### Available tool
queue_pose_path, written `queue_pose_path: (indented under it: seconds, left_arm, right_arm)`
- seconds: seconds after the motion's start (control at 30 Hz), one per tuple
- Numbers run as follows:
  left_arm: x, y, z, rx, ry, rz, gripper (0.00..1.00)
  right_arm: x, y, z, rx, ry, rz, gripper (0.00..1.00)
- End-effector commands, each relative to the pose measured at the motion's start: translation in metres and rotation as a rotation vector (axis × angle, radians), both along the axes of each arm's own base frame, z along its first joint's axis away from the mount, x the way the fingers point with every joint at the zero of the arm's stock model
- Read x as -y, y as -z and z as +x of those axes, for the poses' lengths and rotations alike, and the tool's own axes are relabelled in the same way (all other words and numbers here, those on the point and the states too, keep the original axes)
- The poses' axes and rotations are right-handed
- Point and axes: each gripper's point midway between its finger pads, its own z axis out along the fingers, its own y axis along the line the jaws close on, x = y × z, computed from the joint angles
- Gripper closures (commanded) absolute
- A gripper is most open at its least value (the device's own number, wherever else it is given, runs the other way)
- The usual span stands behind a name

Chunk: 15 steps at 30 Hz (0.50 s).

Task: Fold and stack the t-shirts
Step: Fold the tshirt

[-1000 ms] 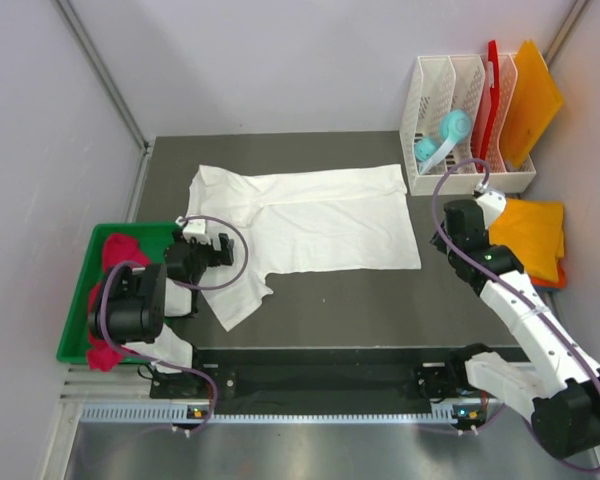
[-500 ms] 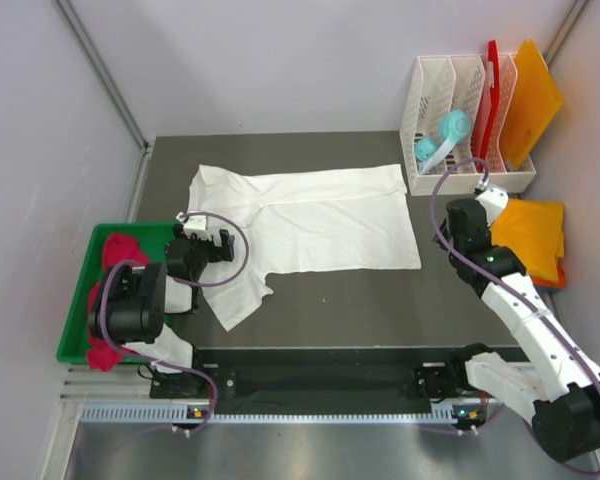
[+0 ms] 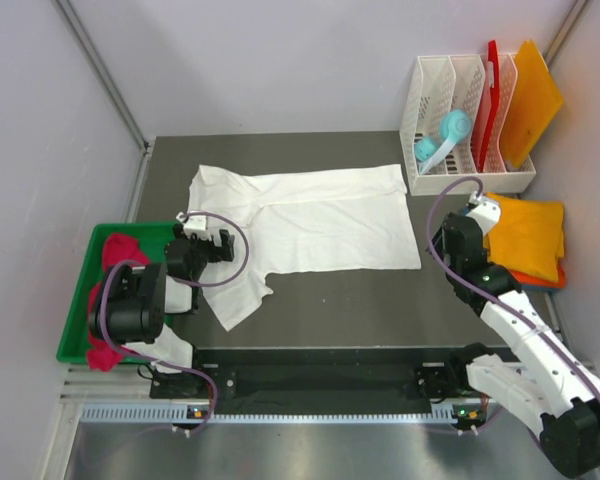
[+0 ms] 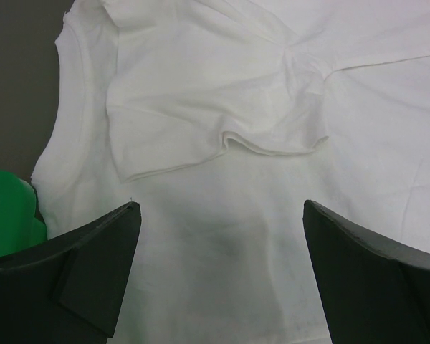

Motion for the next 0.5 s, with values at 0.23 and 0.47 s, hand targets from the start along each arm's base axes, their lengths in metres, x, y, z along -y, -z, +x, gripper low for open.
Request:
queue_pose_path:
  seconds: [0.23,0.47]
  left_arm:
    - [-0.019,-0.02,0.015,0.059,-0.121,-0.01,0.01]
    - [-0.025,-0.024,0.017,0.057,-0.222,0.041,0.01]
  right_arm:
    - [-0.006,-0.032,-0.006,0.049,-0.043,-0.052,0.57]
    - [-0.01,-0.022,-0.008,0.014,-0.073,-0.077,0.57]
